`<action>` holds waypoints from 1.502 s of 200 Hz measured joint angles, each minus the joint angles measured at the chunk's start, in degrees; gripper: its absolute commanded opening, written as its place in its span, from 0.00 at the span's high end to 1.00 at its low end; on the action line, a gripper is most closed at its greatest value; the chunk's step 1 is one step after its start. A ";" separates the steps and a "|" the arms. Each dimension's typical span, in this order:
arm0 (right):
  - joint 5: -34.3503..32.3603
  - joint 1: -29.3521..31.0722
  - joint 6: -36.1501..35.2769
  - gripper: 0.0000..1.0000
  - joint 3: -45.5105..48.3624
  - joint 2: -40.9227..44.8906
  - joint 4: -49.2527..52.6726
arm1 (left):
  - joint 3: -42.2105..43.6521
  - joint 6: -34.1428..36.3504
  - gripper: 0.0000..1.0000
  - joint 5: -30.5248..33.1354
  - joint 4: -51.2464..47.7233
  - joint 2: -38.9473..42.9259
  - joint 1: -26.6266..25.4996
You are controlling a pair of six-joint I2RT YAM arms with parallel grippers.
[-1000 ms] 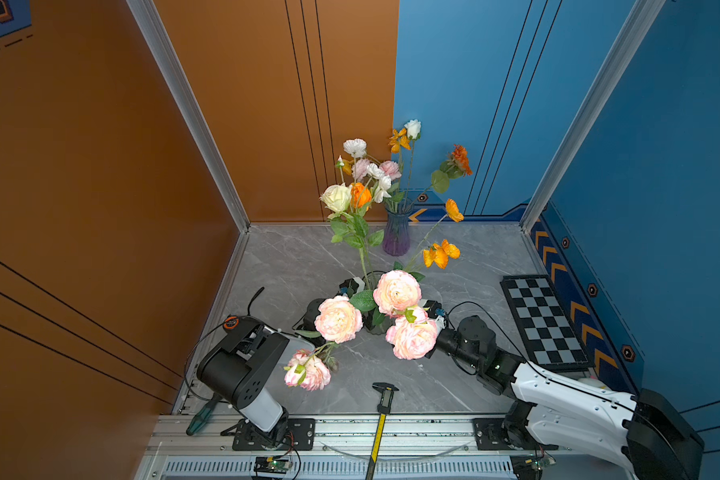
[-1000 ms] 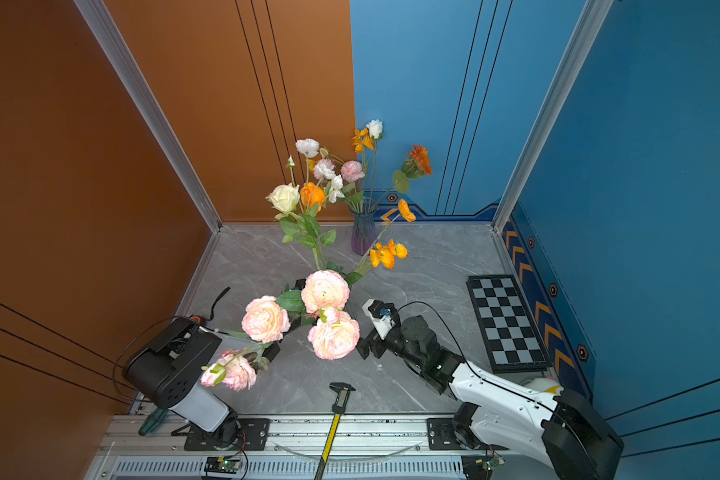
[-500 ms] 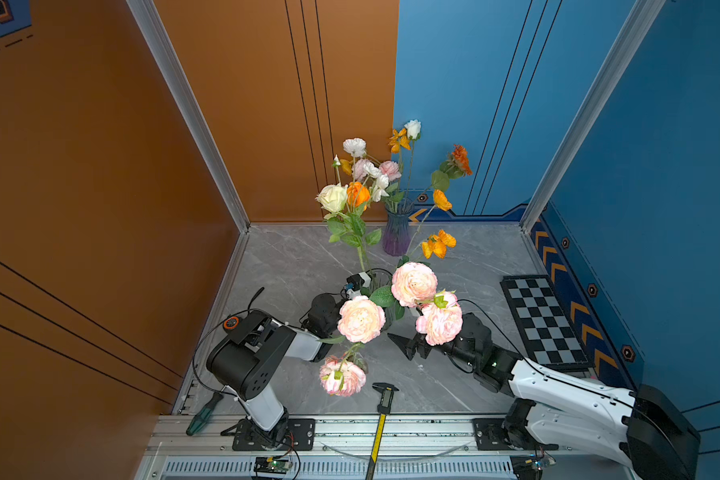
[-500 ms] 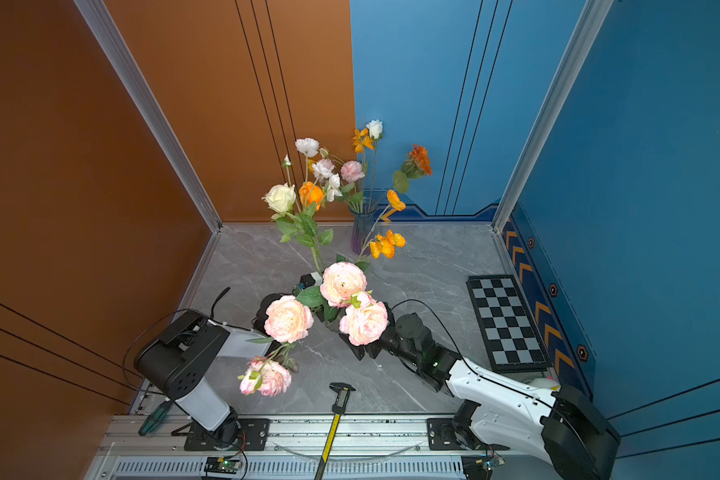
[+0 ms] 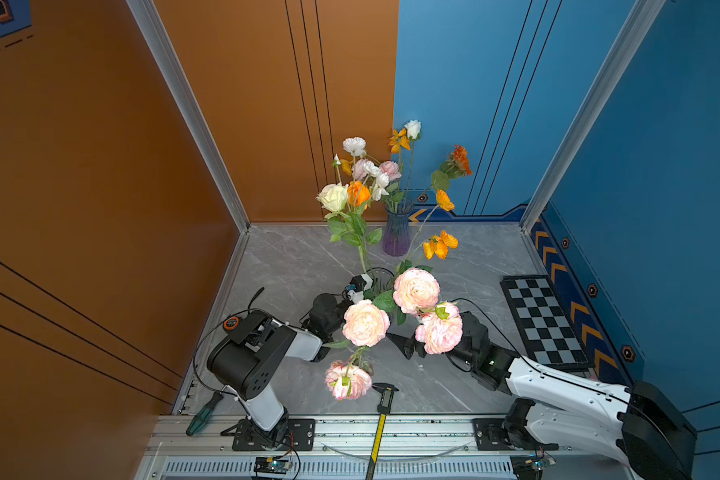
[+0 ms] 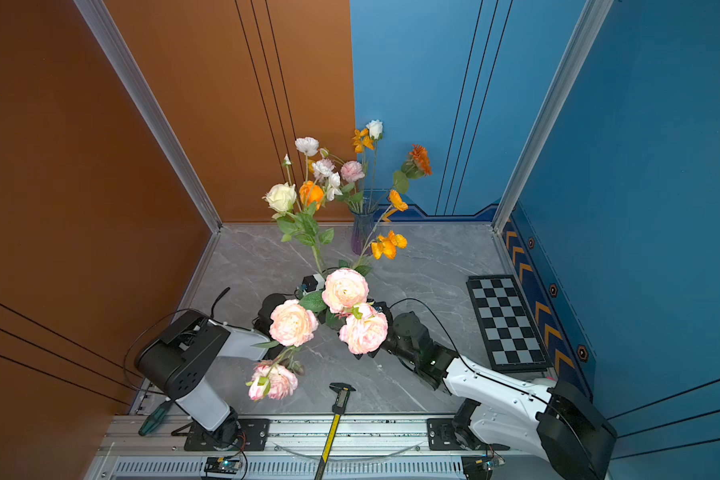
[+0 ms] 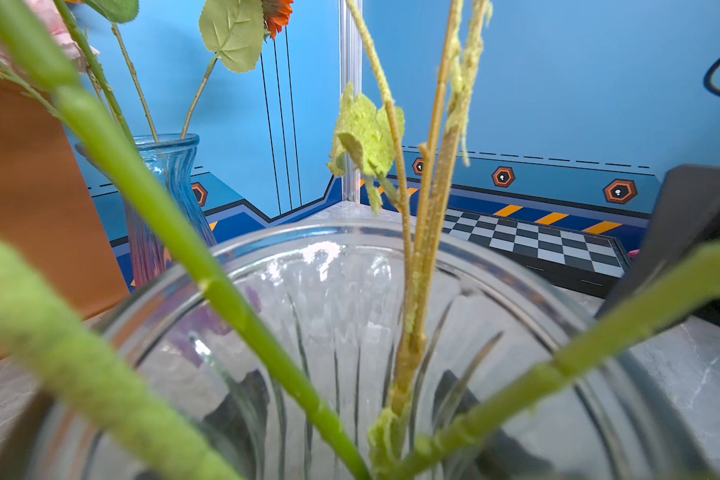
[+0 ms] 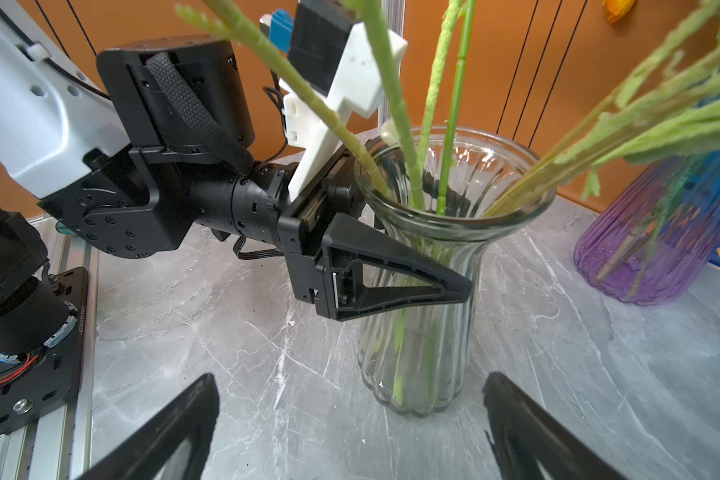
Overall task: Arrange the flowers into the vase
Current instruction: 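Grasp the clear glass vase body with the left gripper, then lift the clear vase and carry it toward the far wall with the left gripper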
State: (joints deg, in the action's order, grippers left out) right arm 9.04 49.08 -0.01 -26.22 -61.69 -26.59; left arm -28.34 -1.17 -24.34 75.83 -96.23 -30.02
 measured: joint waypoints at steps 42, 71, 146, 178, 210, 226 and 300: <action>0.81 -0.39 -0.15 0.00 -0.96 -1.22 0.50 | -1.55 -0.42 0.61 -1.51 -2.36 0.00 0.52; 0.83 -0.37 -0.13 0.00 -2.12 -1.09 0.46 | -2.71 -2.34 0.65 -3.28 -3.48 0.11 1.64; -1.57 -0.39 0.04 0.00 -2.23 0.74 0.50 | -4.57 -5.62 0.71 -5.79 -4.57 6.43 5.75; -1.79 -0.44 0.02 0.00 -2.25 0.76 0.55 | -5.14 -5.73 0.71 -6.16 -6.23 10.36 8.20; -1.77 -0.44 -0.15 0.00 -3.80 0.61 1.14 | -6.47 -3.06 0.71 -6.16 -13.05 16.37 11.13; -1.75 -0.44 -0.17 0.00 -4.92 0.09 0.94 | -6.91 -2.43 0.71 -6.16 -16.13 19.54 12.46; -0.50 -0.76 -0.13 0.00 -5.55 -5.01 -2.25 | -14.97 3.63 0.72 -2.95 -40.79 34.45 14.34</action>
State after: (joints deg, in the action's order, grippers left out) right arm 8.54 48.31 -0.14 -31.77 -66.70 -28.84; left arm -43.31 2.46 -27.29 35.05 -61.78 -15.68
